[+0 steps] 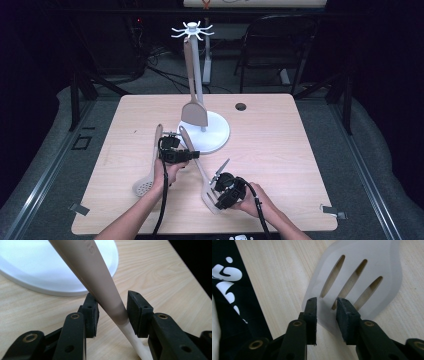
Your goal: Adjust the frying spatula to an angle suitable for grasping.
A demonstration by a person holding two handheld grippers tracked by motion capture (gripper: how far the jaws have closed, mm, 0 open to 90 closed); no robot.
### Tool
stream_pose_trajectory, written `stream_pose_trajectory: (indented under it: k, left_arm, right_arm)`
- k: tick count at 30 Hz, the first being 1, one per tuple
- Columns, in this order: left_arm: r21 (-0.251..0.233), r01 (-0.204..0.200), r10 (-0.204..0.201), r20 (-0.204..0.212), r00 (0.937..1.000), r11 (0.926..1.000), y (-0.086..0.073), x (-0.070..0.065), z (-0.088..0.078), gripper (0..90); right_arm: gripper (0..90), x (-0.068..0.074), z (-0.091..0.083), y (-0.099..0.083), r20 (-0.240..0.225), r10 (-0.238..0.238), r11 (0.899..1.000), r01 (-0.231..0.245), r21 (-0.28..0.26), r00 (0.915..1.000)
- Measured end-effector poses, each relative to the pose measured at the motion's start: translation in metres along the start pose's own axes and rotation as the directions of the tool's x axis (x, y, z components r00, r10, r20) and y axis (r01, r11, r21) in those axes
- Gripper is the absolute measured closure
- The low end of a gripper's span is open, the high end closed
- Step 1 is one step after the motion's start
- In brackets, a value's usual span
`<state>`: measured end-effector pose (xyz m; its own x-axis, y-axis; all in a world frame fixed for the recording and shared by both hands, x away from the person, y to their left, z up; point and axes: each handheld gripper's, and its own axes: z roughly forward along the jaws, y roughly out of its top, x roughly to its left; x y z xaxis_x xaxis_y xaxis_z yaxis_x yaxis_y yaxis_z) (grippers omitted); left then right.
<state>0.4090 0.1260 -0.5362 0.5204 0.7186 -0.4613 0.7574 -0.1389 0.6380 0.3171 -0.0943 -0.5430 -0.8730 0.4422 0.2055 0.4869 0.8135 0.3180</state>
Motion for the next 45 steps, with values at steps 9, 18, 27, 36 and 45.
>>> stream_pose_trajectory:
  k: [9,18,27,36,45]
  left_arm:
    - [-0.037,-0.035,0.035,0.011,0.9993,0.9987,0.001,-0.01,-0.011,65.3]
    - [-0.068,-0.072,0.073,0.02,0.9971,0.9951,0.001,-0.02,-0.021,66.7]
    - [-0.101,-0.093,0.097,0.033,0.9948,0.9905,-0.002,-0.026,-0.029,67.2]
    - [-0.127,-0.083,0.094,0.083,0.9921,0.9885,-0.009,-0.029,-0.026,64.4]
    - [-0.127,-0.078,0.088,0.074,0.9934,0.9888,-0.017,-0.032,-0.019,68.3]
  right_arm:
    - [57.3,-0.003,-0.018,0.007,0.111,0.061,0.986,-0.042,-0.164,0.992]
    - [58.7,0.002,-0.013,0.039,0.281,0.091,0.948,0.003,-0.318,0.9552]
    - [70.1,-0.01,-0.004,0.042,0.202,0.125,0.93,-0.044,-0.365,0.9714]
    - [72.9,-0.012,-0.006,0.037,0.18,0.162,0.91,-0.076,-0.408,0.9703]
    - [73.1,-0.015,-0.007,0.036,0.158,0.166,0.907,-0.088,-0.412,0.9735]
